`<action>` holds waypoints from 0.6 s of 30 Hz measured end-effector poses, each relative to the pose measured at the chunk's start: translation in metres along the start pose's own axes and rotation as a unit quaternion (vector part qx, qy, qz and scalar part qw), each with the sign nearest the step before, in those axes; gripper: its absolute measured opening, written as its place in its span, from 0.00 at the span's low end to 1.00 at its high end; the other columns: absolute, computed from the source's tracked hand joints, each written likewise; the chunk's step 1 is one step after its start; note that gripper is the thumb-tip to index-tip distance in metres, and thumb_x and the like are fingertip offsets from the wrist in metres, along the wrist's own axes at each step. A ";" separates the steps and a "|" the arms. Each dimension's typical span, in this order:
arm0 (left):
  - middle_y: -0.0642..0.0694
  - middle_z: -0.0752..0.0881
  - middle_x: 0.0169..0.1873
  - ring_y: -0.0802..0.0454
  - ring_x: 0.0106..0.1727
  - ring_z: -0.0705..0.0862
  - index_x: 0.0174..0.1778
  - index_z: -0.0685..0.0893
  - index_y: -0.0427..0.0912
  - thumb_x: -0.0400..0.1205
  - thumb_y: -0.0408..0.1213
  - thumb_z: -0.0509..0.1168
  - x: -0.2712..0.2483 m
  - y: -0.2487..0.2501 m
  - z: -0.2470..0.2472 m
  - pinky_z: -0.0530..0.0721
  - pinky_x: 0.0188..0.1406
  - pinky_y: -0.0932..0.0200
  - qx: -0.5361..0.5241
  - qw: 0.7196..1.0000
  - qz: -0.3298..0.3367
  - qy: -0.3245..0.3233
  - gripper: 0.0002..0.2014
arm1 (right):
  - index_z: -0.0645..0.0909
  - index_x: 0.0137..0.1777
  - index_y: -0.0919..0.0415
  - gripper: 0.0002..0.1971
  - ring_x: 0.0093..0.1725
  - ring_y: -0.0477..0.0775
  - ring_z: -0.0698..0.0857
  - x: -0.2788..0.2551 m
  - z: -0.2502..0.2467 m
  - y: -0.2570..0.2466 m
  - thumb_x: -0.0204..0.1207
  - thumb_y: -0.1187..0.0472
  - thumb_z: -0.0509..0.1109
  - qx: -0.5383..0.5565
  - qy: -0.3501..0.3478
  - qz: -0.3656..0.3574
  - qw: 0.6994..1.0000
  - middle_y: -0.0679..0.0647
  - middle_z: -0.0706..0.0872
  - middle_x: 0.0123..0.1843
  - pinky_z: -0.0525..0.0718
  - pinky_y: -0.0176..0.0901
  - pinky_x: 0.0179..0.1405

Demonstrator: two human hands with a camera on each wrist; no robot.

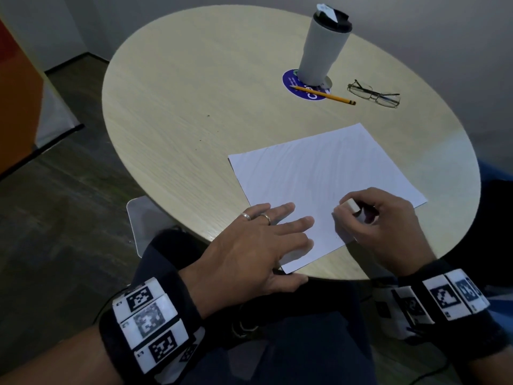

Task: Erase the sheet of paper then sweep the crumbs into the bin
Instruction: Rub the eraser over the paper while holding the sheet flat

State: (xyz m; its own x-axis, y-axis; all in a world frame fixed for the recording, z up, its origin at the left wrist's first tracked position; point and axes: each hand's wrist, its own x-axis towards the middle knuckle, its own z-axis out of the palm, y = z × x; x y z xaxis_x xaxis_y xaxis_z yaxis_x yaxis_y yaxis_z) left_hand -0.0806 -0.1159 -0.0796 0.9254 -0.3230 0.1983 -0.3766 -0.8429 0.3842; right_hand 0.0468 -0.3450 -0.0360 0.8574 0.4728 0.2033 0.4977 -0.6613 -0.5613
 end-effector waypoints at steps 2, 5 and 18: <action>0.64 0.72 0.85 0.52 0.90 0.63 0.68 0.82 0.62 0.84 0.69 0.63 0.001 0.000 -0.001 0.61 0.87 0.48 -0.002 1.000 0.002 -0.005 0.23 | 0.89 0.39 0.53 0.06 0.35 0.48 0.83 0.005 0.000 0.007 0.78 0.62 0.79 -0.005 0.006 0.017 1.000 0.46 0.90 0.37 0.79 0.38 0.38; 0.64 0.71 0.85 0.52 0.91 0.61 0.69 0.81 0.62 0.84 0.70 0.63 0.001 0.000 -0.001 0.61 0.87 0.48 -0.013 1.000 -0.001 -0.010 0.23 | 0.88 0.39 0.52 0.06 0.37 0.45 0.82 0.012 -0.007 0.017 0.79 0.60 0.77 -0.021 0.041 0.052 0.998 0.45 0.88 0.38 0.76 0.35 0.40; 0.64 0.70 0.86 0.52 0.91 0.61 0.69 0.81 0.62 0.84 0.70 0.62 0.001 -0.001 -0.002 0.62 0.87 0.47 -0.007 1.000 0.005 -0.007 0.23 | 0.90 0.43 0.50 0.05 0.36 0.47 0.86 0.011 -0.012 0.036 0.81 0.57 0.80 0.042 0.067 0.091 0.993 0.49 0.92 0.40 0.86 0.49 0.45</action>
State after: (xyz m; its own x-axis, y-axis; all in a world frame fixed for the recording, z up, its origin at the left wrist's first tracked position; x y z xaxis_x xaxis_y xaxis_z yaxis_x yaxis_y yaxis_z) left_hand -0.0795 -0.1145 -0.0783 0.9223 -0.3372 0.1887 -0.3857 -0.8337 0.3952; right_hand 0.0757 -0.3702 -0.0441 0.9446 0.2644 0.1943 0.3252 -0.6755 -0.6618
